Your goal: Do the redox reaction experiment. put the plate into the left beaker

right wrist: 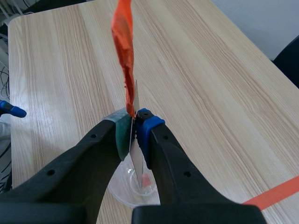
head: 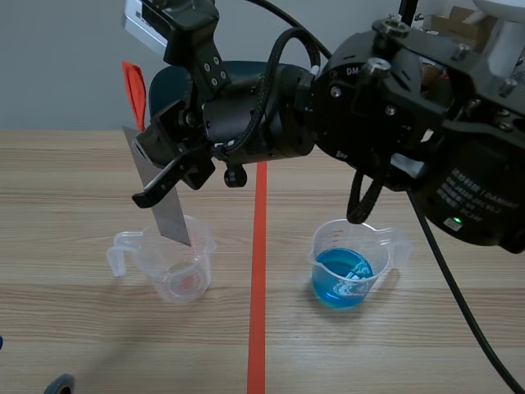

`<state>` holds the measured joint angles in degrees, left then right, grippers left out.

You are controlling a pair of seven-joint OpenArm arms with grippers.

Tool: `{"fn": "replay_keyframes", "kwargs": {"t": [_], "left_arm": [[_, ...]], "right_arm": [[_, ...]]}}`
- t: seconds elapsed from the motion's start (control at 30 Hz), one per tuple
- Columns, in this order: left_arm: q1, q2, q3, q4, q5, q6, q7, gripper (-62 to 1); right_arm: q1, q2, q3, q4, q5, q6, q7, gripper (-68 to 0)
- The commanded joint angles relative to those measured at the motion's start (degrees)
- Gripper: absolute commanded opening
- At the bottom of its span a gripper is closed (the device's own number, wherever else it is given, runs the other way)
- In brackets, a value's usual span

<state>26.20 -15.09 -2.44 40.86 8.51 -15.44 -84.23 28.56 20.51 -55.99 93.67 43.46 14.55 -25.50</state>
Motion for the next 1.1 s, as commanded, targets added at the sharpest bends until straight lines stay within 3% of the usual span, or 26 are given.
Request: {"fn": "replay_keyframes", "kwargs": {"t": [0.0,0.23,0.37,0.57,0.7,1.07], "left_arm": [[0.6,-0.2,-0.3,0.5,-0.4,-0.1,-0.8,-6.9],[0.6,-0.2,-0.3,0.5,-0.4,-0.1,-0.8,-6.9],[0.6,-0.2,-0.3,0.5,-0.4,-0.1,-0.8,-6.9],[0.6,-0.2,-0.3,0.5,-0.4,-0.1,-0.8,-6.9],[0.6,-0.2,-0.3,0.5,-0.4,-0.1,-0.8,-6.9],[0.6,-0.2,-0.3,0.5,-0.3,-0.1,-0.8,-6.9]], "right_arm": [[0.0,0.0,0.4,-0.8,0.4,0.0,1.6,-66.9],[-0.3,-0.2,0.4,-5.8,0.4,0.5,6.0,-66.9],[-0.3,-1.0,0.4,-9.0,0.4,4.0,8.0,-66.9],[-0.3,-2.8,0.4,-13.7,0.0,5.2,10.0,-66.9],[-0.3,-3.1,0.4,-15.6,-1.4,7.7,12.7,-66.9],[-0.3,-3.1,-4.6,-15.8,-9.1,7.8,17.9,-66.9]]}}
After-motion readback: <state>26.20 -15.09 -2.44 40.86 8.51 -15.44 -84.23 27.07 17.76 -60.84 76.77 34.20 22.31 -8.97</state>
